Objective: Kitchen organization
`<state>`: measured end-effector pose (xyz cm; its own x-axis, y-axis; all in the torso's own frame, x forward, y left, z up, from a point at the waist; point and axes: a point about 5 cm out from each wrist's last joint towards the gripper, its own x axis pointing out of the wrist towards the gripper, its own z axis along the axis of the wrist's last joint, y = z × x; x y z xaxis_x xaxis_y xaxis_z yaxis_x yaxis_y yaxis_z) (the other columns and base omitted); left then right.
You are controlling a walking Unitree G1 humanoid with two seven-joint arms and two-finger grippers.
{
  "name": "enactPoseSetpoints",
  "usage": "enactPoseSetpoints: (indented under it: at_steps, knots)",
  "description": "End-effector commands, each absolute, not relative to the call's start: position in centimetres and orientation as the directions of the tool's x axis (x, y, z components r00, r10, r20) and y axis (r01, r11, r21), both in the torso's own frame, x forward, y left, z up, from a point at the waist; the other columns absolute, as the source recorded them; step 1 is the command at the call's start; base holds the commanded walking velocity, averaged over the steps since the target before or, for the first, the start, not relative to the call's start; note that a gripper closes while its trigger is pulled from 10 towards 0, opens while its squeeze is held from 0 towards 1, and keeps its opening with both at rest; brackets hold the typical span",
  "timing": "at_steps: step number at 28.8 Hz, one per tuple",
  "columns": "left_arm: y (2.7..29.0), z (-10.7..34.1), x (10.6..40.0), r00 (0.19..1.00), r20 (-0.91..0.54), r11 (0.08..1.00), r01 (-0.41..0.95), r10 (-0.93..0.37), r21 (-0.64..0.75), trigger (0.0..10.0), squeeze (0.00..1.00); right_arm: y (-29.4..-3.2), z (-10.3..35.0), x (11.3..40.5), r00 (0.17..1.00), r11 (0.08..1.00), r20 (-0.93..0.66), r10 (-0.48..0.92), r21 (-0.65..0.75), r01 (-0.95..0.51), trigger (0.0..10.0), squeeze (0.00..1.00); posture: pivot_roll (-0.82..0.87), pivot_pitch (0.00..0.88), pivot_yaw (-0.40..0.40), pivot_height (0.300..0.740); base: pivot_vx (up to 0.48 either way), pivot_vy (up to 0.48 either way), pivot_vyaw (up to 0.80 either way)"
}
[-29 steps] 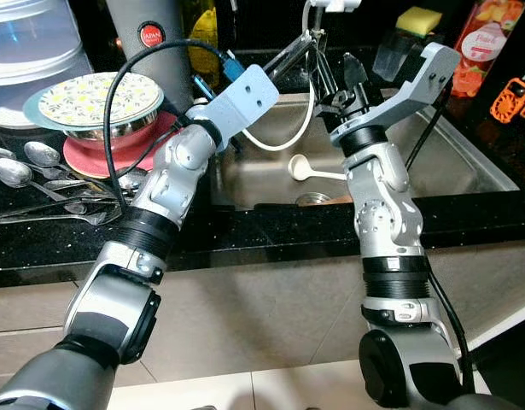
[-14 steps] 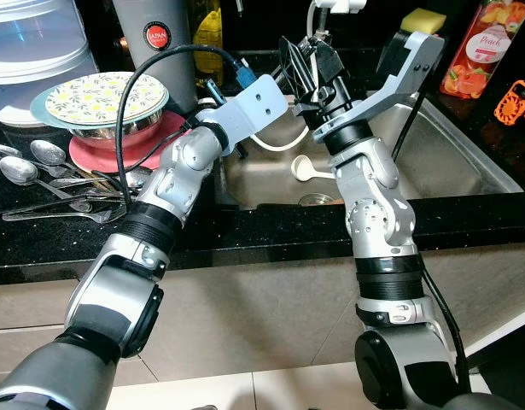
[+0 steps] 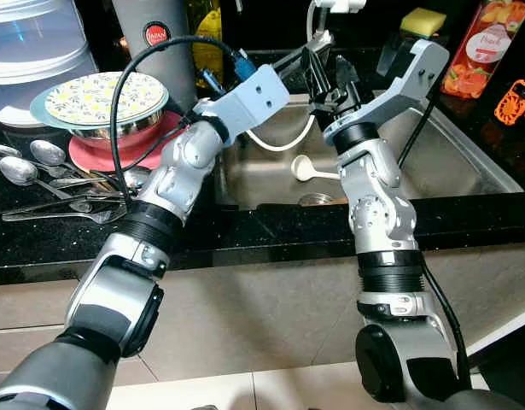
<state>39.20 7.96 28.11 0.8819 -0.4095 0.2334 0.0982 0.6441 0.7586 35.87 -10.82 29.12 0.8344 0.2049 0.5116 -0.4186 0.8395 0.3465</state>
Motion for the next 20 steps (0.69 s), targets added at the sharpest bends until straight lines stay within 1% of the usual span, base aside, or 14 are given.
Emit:
enactPoseSetpoints:
  at_steps: [1,2,7,10,12,13,15,20]
  knots:
    - [7.9,28.8,39.1,0.873,0.256,0.643,0.082,-0.415,0.761,10.0,0.00,-11.1,29.3,36.0,0.839,0.849,0.511,0.185,0.347,-0.398,10.0,0.00,0.08,0.000,0.022,0.740,0.000,0.000,0.00]
    - [7.9,28.7,39.1,0.874,0.257,0.644,0.081,-0.412,0.760,10.0,0.00,-11.3,29.2,36.2,0.850,0.857,0.503,0.156,0.359,-0.370,10.0,0.00,0.08,0.000,0.021,0.740,0.000,0.000,0.00]
    - [7.8,28.3,39.1,0.874,0.240,0.632,0.094,-0.422,0.769,10.0,0.00,-11.4,29.3,36.2,0.846,0.842,0.509,0.160,0.376,-0.386,10.0,0.00,0.08,0.000,0.021,0.740,0.000,0.000,0.00]
    - [7.5,28.0,39.1,0.870,0.216,0.617,0.120,-0.442,0.778,10.0,0.00,-10.8,29.9,35.7,0.813,0.816,0.545,0.204,0.364,-0.449,10.0,0.00,0.08,0.000,0.019,0.740,0.000,0.000,0.00]
    - [7.4,27.9,39.1,0.869,0.210,0.612,0.127,-0.448,0.780,10.0,0.00,-10.7,30.0,35.6,0.807,0.811,0.552,0.211,0.361,-0.460,10.0,0.00,0.08,0.000,0.019,0.740,0.000,0.000,0.00]
    - [7.1,27.6,39.1,0.862,0.185,0.592,0.153,-0.471,0.791,10.0,0.00,-10.2,30.6,35.1,0.772,0.766,0.586,0.246,0.371,-0.525,10.0,0.00,0.08,0.000,0.021,0.740,0.000,0.000,0.00]
    - [6.8,27.5,39.1,0.858,0.178,0.586,0.164,-0.481,0.793,10.0,0.00,-9.9,31.0,34.7,0.749,0.743,0.603,0.274,0.361,-0.563,10.0,0.00,0.07,0.000,0.021,0.740,0.000,0.000,0.00]
    - [6.6,27.8,39.2,0.857,0.184,0.588,0.161,-0.482,0.793,10.0,0.00,-9.4,31.0,34.3,0.724,0.721,0.612,0.317,0.340,-0.603,10.0,0.00,0.07,0.000,0.022,0.740,0.000,0.000,0.00]
